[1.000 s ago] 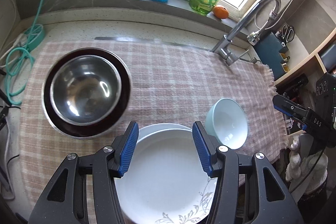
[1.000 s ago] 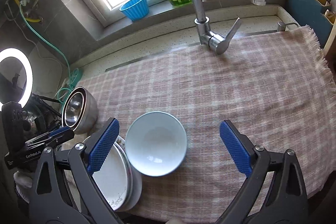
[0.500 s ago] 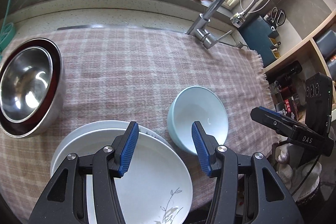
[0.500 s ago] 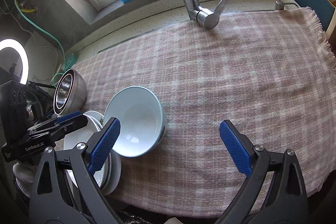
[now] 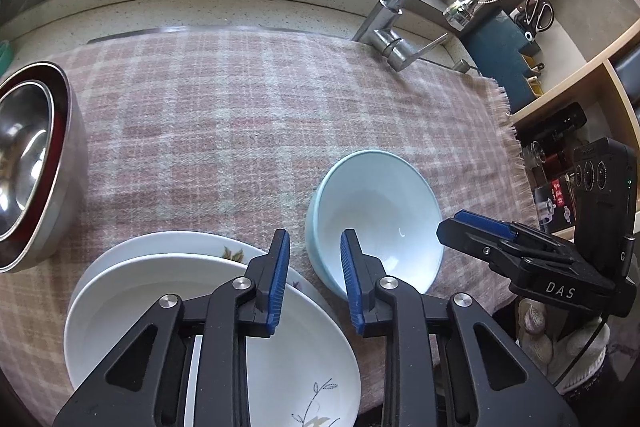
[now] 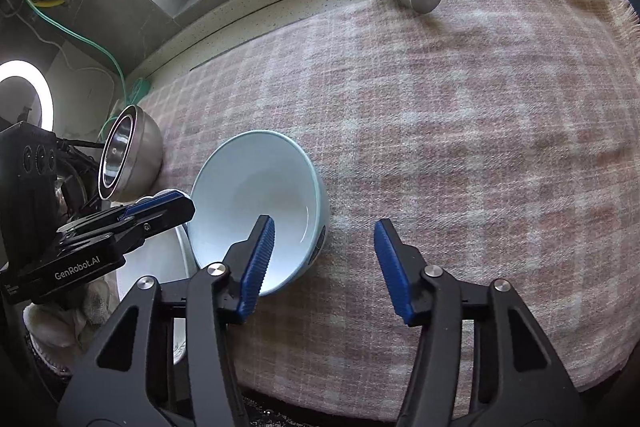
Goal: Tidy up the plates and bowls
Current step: 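Move the left gripper to the pale blue bowl and grasp its rim, then lift the pale blue bowl and carry it toward the plate stack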
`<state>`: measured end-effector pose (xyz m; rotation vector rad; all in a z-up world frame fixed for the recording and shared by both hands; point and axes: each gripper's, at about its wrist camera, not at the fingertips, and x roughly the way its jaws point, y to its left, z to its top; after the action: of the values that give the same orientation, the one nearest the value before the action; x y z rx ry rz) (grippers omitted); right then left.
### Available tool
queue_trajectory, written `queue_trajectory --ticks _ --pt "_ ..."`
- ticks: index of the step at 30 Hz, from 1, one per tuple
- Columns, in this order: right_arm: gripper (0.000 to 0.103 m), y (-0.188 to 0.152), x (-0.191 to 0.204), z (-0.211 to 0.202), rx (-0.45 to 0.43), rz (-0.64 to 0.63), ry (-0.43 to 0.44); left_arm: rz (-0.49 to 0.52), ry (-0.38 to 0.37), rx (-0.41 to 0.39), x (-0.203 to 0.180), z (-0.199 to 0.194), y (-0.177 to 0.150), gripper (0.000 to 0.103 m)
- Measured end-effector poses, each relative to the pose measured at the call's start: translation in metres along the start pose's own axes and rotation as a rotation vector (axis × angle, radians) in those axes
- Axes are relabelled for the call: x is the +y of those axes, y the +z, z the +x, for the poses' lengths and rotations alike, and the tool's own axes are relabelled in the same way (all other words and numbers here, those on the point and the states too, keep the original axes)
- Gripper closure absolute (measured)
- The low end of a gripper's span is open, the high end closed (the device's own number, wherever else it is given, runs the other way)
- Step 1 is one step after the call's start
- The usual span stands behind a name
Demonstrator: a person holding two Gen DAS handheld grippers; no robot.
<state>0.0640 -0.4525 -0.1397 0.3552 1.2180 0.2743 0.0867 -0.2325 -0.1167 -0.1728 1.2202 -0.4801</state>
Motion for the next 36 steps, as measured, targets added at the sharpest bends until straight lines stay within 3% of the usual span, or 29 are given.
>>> queue_trajectory --ticks 5,10,14,24,36 --pt "0.059 0.0 -0.002 0.009 0.019 0.012 0.01 0.004 0.003 0.01 -0.001 0.006 0.001 0.082" --pt "0.08 0.0 0.0 0.018 0.043 0.009 0.012 0.013 0.003 0.023 -0.001 0.011 0.002 0.088" --pt "0.088 0.0 0.001 0.022 0.054 0.008 0.019 0.02 -0.005 0.036 -0.003 0.015 0.002 0.09" --pt "0.089 0.005 0.006 0.011 0.031 0.005 0.002 0.04 -0.008 0.023 -0.009 0.009 0.003 0.091" --pt "0.089 0.023 0.051 -0.022 -0.045 -0.046 0.041 0.03 -0.015 -0.071 -0.001 -0.041 0.008 0.091"
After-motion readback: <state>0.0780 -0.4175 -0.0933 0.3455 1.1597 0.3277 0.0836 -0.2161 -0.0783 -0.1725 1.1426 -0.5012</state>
